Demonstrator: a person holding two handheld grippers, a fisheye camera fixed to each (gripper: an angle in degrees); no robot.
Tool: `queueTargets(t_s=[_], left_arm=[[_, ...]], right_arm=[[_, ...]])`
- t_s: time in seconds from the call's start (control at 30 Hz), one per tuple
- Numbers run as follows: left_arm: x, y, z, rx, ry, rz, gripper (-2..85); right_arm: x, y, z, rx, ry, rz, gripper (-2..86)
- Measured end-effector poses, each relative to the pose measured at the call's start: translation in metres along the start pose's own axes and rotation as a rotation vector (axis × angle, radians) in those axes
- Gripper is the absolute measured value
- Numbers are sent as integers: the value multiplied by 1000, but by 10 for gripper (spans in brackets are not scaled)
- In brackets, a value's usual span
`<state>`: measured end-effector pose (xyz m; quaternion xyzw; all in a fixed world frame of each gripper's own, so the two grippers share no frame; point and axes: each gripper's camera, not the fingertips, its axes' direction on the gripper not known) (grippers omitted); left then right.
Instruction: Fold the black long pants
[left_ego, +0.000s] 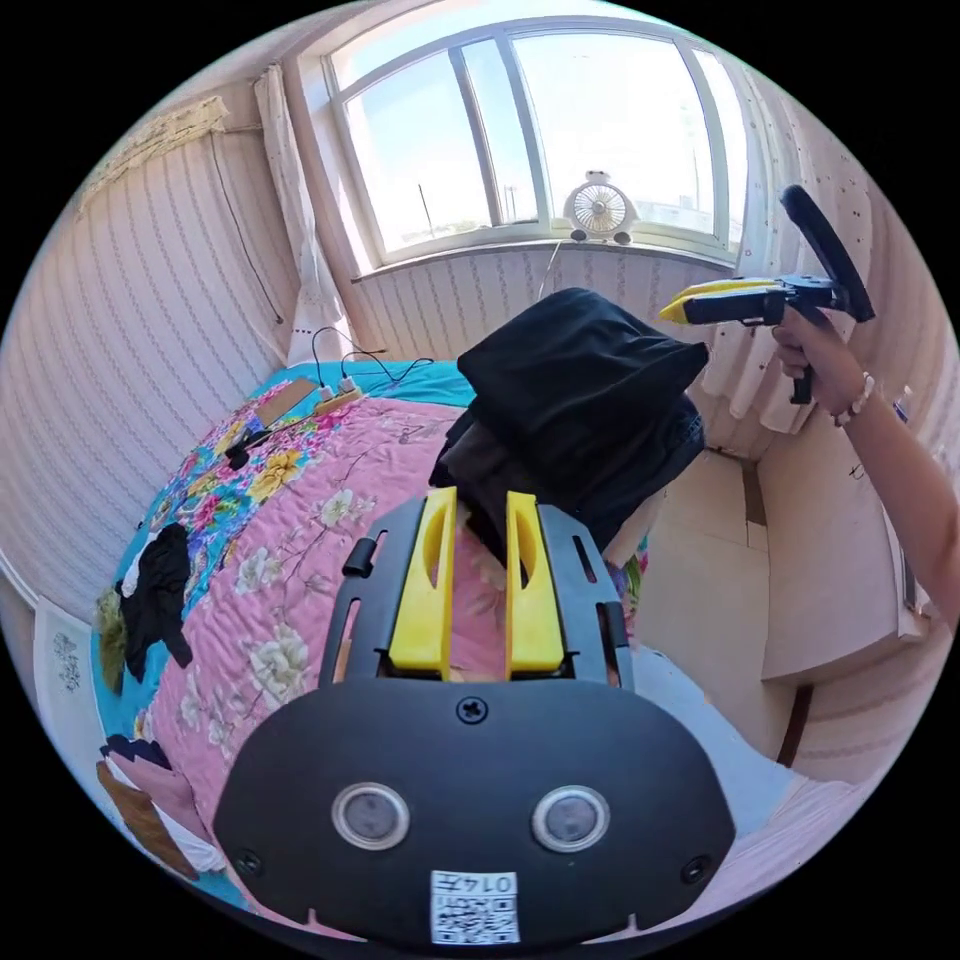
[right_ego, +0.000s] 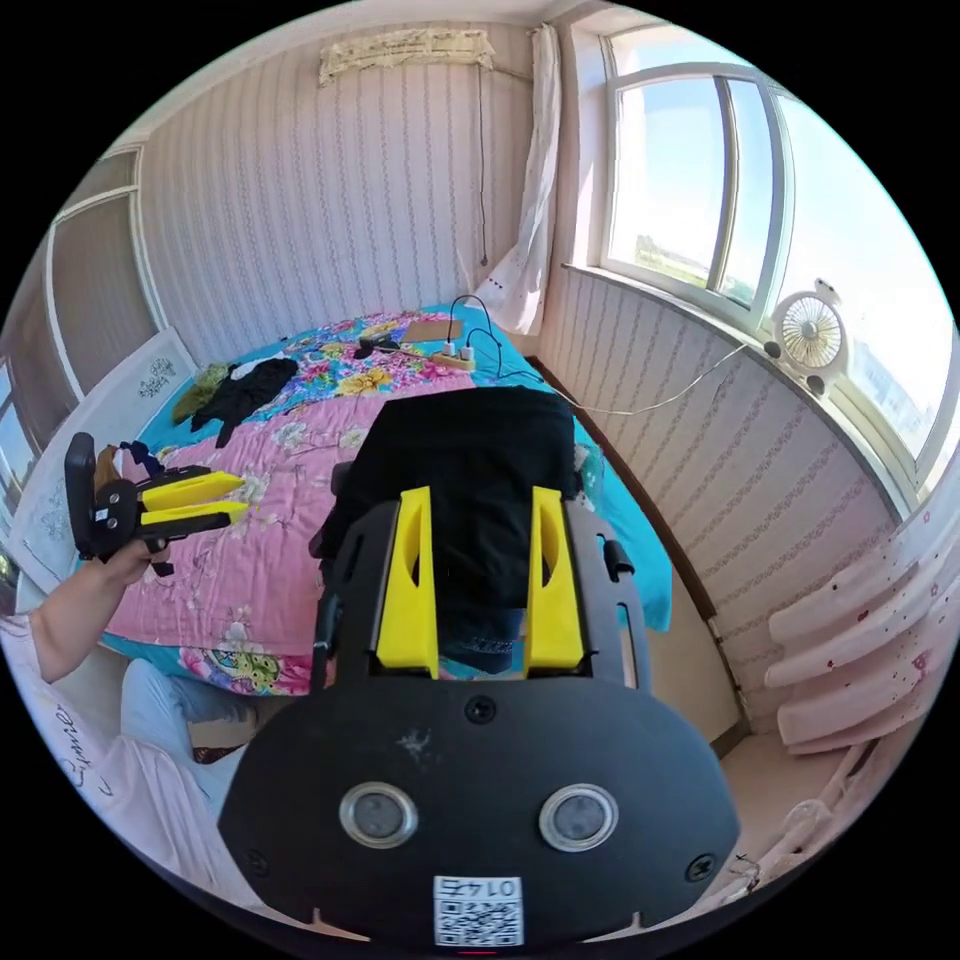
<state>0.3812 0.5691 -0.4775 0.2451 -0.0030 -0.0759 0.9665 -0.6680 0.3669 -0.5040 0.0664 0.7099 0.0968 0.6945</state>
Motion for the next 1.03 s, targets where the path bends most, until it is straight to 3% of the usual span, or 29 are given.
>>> queueTargets(t_s=[0.23,0.37,0.5,0.83,1.03], left_arm=[[-58,209,-86,-98,-99,-265,82],[-91,363,-151,-203,-201,-586,82],[-111,479,-210,-260,-389,-810,84],[-243,624,-274,-91,-645,-1114,87],[-362,670,-279,-55,-751,-1160,96]], right_arm=[[-136,20,-21,17,-53,-250,141],[-207,29,15,-48,-4,-318,150],[-279,10,45,-92,-158,-357,142],[-699,-104,140,-174,-639,-942,149],[-926,-172,199,-174,-763,-1015,141]])
